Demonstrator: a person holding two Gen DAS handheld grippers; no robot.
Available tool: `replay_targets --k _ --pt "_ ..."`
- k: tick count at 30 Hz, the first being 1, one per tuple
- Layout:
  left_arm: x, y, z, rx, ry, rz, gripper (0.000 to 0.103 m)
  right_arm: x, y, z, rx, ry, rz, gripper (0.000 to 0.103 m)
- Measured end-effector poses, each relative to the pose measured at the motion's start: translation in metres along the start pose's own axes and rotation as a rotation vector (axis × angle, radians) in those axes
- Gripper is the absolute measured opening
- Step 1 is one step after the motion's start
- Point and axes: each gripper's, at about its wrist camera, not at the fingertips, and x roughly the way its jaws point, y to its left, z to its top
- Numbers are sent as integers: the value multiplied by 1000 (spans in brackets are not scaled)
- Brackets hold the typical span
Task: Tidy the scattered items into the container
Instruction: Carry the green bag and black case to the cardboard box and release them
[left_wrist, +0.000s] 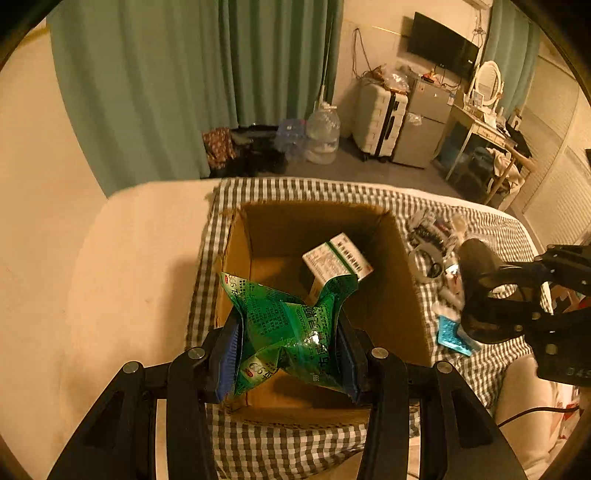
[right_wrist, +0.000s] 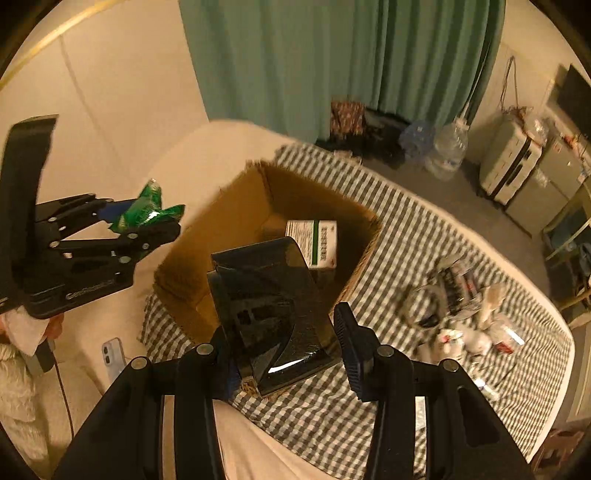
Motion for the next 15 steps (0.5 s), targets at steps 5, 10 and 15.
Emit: replay_targets --k 5,10,15 --pt "34 4 -13 23 49 -36 46 43 0 1 38 68 27 43" --pt "57 4 -23 43 90 -66 48 65 -4 2 86 99 17 44" --pt "60 7 -24 79 93 -50 96 73 -18 12 240 99 84 77"
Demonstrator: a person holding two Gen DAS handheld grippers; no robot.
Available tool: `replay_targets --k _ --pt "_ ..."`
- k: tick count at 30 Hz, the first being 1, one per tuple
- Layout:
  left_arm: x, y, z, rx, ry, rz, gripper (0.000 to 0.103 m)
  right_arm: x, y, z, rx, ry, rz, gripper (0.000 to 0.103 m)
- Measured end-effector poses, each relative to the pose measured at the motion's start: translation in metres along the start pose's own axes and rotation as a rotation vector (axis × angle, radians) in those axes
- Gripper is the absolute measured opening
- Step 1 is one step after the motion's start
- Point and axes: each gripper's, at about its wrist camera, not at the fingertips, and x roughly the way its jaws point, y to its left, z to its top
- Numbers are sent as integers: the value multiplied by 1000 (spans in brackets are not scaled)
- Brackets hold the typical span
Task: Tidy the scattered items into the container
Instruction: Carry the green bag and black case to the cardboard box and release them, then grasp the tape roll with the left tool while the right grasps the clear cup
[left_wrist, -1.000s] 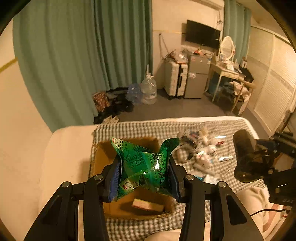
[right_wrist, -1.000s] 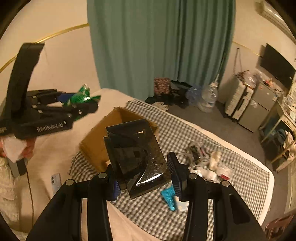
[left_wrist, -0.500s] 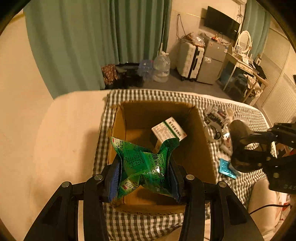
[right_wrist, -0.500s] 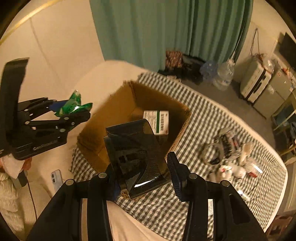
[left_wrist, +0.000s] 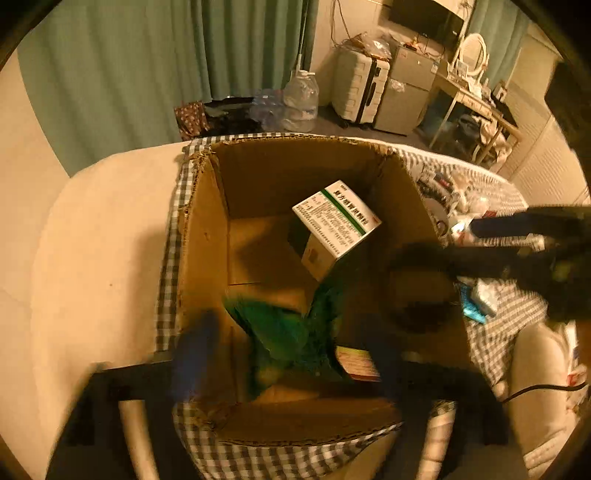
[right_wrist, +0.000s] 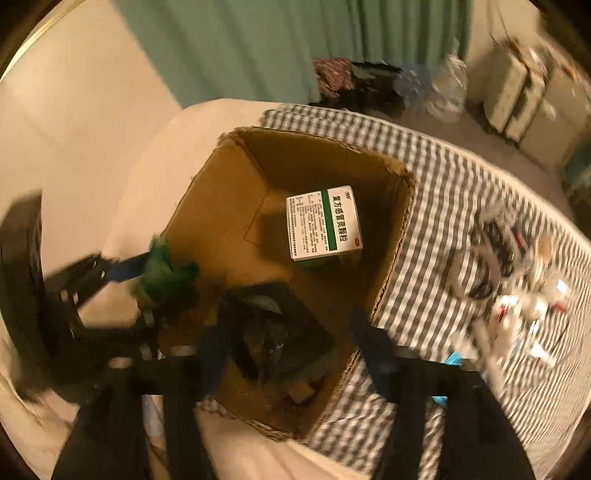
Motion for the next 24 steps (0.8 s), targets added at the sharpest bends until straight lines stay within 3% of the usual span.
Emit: replay_targets --k 2,11,17,24 --pt "-4 1 -2 9 -21 34 97 -2 -4 2 50 -13 -20 77" --pt "-46 -17 -1 21 -78 25 98 -54 -31 -15 109 -47 -101 77" --pt "-68 -55 -4 18 -107 1 99 -107 -74 -54 139 -111 -179 77" --pt "-89 -125 -18 150 -143 12 99 -160 -150 -119 258 -150 -257 77"
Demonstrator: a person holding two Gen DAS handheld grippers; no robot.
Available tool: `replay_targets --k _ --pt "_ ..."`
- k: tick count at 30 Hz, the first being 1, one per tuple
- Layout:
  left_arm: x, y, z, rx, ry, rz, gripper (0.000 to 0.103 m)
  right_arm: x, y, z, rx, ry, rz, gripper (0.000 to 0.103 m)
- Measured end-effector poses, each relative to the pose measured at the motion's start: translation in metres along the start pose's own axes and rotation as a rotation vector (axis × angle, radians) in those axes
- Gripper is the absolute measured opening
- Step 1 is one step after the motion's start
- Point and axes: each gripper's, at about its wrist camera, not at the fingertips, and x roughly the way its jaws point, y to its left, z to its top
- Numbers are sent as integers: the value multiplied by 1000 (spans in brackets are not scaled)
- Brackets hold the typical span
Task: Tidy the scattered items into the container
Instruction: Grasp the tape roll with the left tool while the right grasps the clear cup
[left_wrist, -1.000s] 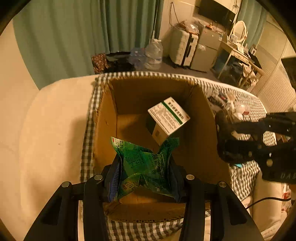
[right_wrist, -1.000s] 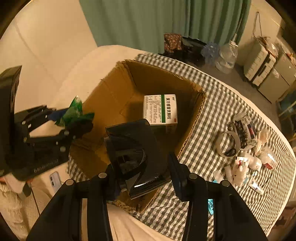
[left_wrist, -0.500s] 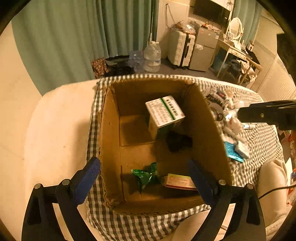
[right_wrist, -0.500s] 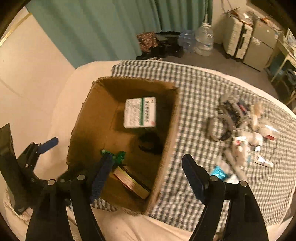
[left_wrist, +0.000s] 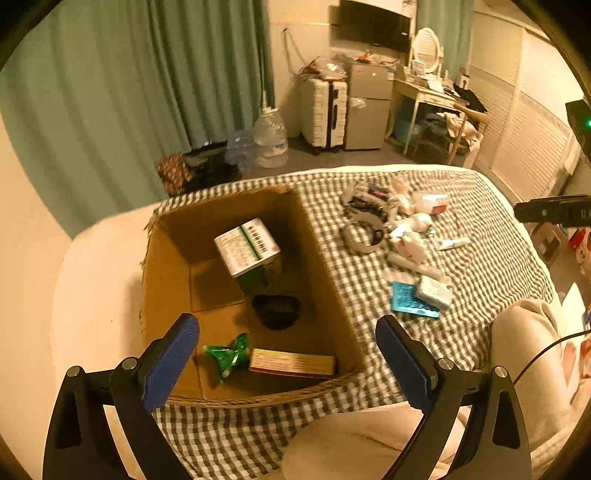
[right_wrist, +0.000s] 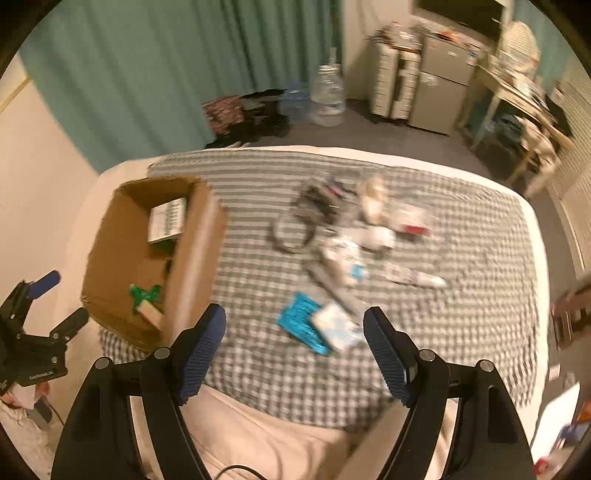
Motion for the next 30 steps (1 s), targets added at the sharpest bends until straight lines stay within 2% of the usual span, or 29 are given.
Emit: replay_targets --k 4,9,14,18,21,26,30 --pt "-10 -32 -4 4 -13 -16 99 -30 -56 -21 84 -53 -33 77" --pt "2 -77 6 -16 -27 23 101 -41 -107 -42 154 -84 15 77" --pt "42 -117 24 -63 -24 -16 102 -10 -151 -44 171 -40 36 77" --pt "98 -139 36 -98 12 19 102 25 -168 -30 145 -28 28 77" --pt "147 -145 41 -116 69 50 102 53 -174 -20 136 -9 48 77" --pt "208 -148 46 -102 153 77 102 103 -182 8 143 13 99 77" --pt "245 -152 59 -73 164 66 102 139 -191 32 154 28 93 77"
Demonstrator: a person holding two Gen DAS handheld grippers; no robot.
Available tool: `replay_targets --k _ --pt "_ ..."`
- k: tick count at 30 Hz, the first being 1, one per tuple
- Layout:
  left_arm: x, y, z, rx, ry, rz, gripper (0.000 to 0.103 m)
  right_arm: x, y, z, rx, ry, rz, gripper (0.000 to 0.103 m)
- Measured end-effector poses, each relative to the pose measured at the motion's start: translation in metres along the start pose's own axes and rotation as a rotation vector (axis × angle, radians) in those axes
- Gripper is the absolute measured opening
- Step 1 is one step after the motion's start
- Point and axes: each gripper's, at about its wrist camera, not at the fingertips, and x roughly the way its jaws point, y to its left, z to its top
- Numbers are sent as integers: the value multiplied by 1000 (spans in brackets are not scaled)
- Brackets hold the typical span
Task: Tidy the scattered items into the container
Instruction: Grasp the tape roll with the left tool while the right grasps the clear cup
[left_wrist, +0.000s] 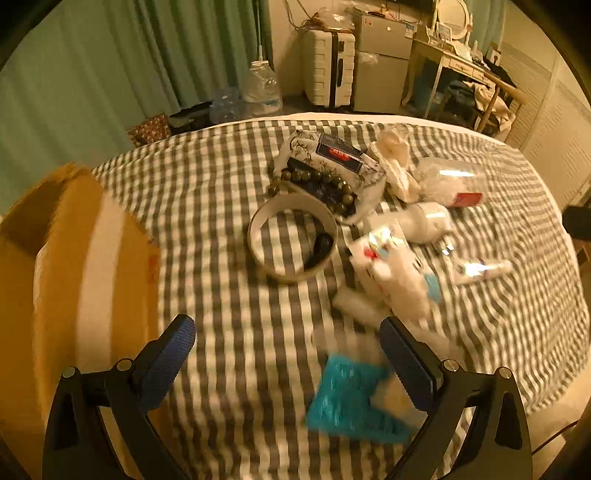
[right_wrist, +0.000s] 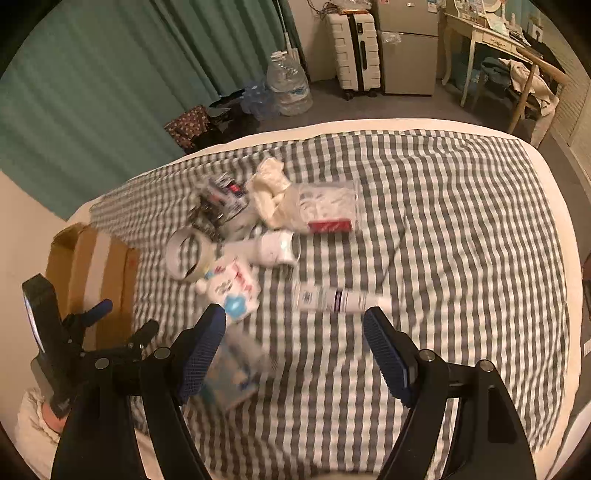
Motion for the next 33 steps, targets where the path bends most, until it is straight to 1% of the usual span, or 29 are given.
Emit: replay_targets --k 1,3,7,9,11,15,18,20,23,24,25,26,27,28,29,31,32,33 --pt "9 -1 5 -7 7 1 102 8 -2 6 6 3 -15 77" --pt "26 -3 15 -20 25 -23 102 26 -6 19 19 16 -24 77" --pt "55 -5 29 -37 33 -31 102 60 -13 43 40 53 -2 77" --pt "71 -10 33 -10 58 -28 102 72 -13 52 40 58 -9 78" --pt "80 -13 38 11 64 -10 102 93 -13 60 48 78 -31 78" --pt "96 -10 45 -8 82 -26 102 120 -15 67 75 125 -22 78" --pt "109 -1 48 -41 92 -24 102 133 -15 71 85 114 -38 80" --pt "117 3 47 -57 105 -25 103 143 -16 73 102 130 -41 81" --pt "119 9 47 -87 87 -41 103 155 -20 74 134 127 -58 80" --pt "118 8 46 -83 83 -42 102 157 -21 74 133 125 -57 80" --pt "117 8 45 -75 82 -39 99 158 -21 74 131 123 -59 79" --pt "114 7 44 -56 78 -41 91 159 -21 72 120 120 -56 73" --pt "111 5 44 -35 67 -48 86 159 -19 75 112 120 -46 62" --pt "106 2 43 -12 62 -44 83 159 -17 75 96 120 -44 57" --pt "104 0 42 0 66 -40 83 158 -16 74 78 121 -53 51" --pt "99 0 39 4 73 -37 83 154 -13 72 52 114 -72 45" --pt "95 1 37 -5 77 -38 83 151 -13 71 36 109 -73 40" --pt "91 2 34 -10 81 -41 83 147 -13 71 32 102 -67 37"
